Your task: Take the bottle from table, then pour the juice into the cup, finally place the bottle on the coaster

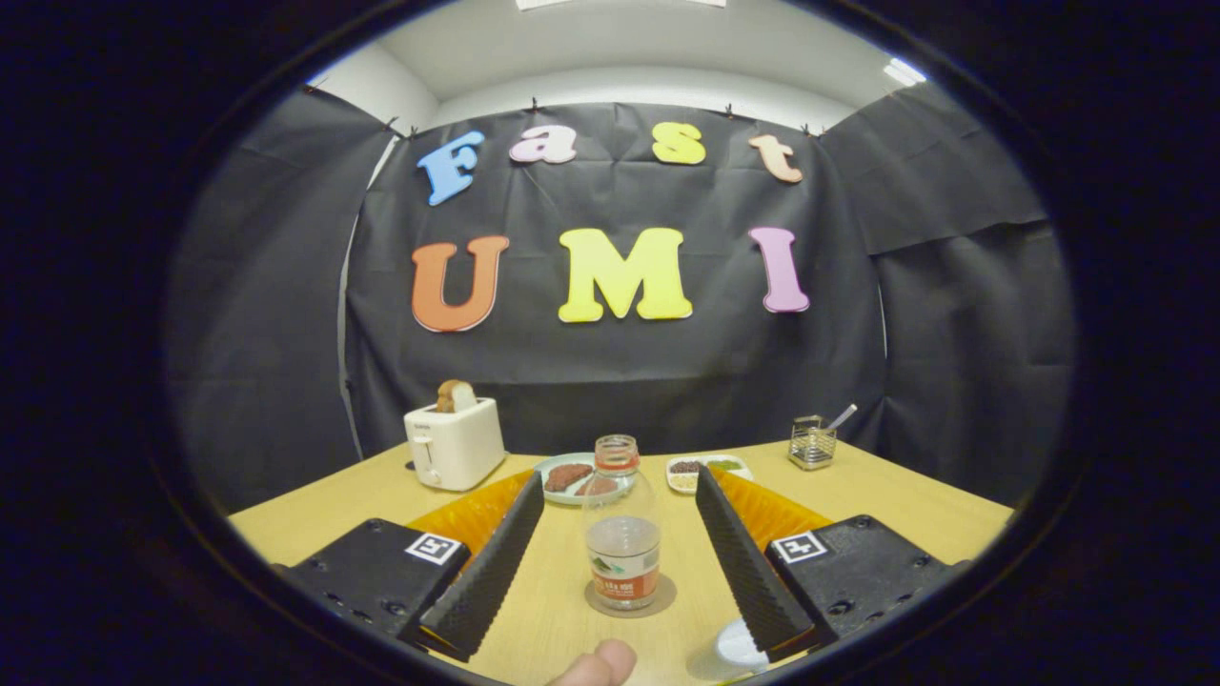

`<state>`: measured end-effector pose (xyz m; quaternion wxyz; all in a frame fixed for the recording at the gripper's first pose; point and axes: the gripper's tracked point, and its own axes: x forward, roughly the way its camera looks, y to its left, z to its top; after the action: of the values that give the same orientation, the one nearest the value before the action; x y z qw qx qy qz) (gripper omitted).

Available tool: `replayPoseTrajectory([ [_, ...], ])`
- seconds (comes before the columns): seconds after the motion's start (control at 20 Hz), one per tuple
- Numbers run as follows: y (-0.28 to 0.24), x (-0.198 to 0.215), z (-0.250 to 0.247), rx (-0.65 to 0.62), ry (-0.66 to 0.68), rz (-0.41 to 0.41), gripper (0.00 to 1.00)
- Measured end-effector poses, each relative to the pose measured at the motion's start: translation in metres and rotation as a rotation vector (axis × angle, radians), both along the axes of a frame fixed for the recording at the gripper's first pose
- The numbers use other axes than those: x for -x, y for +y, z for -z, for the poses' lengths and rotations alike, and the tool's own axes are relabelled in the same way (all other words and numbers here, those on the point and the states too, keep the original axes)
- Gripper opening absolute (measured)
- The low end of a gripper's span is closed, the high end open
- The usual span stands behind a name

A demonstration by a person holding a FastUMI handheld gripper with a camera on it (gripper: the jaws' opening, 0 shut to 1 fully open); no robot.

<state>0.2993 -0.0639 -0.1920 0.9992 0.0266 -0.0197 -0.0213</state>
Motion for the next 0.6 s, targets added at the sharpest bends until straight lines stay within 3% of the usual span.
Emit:
replayPoseTrajectory([
  [0.6, 0.021, 0.162, -0.113, -0.074, -0.033, -0.017, 1.00],
])
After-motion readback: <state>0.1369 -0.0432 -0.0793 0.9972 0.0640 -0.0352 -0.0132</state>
